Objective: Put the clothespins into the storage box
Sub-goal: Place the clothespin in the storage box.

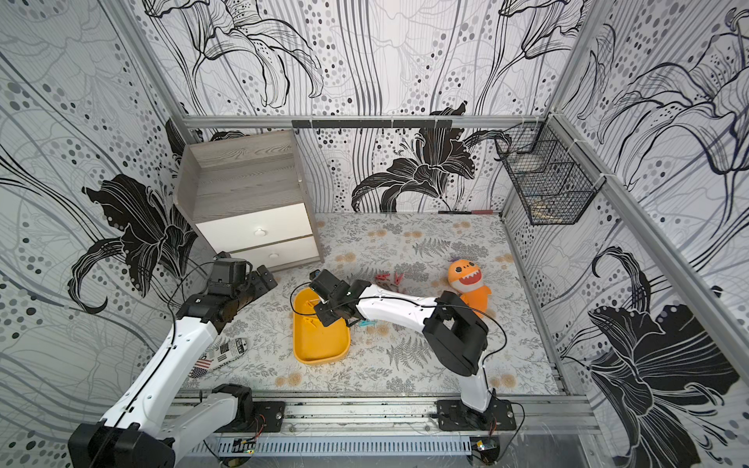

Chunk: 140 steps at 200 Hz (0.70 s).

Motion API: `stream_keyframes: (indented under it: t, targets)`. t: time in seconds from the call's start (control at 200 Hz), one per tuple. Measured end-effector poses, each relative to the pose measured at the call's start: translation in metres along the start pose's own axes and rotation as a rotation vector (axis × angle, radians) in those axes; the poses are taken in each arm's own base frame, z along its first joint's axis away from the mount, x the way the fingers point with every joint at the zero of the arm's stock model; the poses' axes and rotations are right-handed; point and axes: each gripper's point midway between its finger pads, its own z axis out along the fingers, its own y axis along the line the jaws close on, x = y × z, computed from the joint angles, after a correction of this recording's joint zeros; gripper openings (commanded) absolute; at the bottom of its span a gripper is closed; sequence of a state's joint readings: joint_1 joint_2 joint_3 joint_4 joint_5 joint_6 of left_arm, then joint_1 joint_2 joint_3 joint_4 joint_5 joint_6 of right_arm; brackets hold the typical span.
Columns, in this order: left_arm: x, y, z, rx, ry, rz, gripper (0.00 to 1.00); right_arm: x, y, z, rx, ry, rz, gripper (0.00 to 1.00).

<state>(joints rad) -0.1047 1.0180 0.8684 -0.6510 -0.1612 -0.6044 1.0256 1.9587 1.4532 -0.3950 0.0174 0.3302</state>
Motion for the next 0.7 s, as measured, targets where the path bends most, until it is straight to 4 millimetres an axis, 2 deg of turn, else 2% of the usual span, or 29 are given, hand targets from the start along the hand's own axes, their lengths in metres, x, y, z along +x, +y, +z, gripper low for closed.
stream_keyframes:
  t: [0.11, 0.19, 0.456, 0.701]
  targets:
    - [-0.001, 0.0, 0.0, -0.003, -0.003, 0.0, 0.97, 0.018, -0.002, 0.022, 0.002, 0.062, 0.014, 0.07]
    - [-0.001, 0.0, 0.0, -0.003, -0.003, 0.0, 0.97, 0.023, -0.002, 0.033, -0.001, 0.087, 0.022, 0.07]
    - [-0.001, 0.0, 0.0, -0.003, -0.004, 0.0, 0.97, 0.01, 0.006, 0.056, -0.021, 0.085, 0.029, 0.1]
    - [-0.001, 0.0, -0.001, -0.002, -0.005, 0.002, 0.97, -0.005, 0.005, 0.062, -0.022, 0.064, 0.051, 0.21]
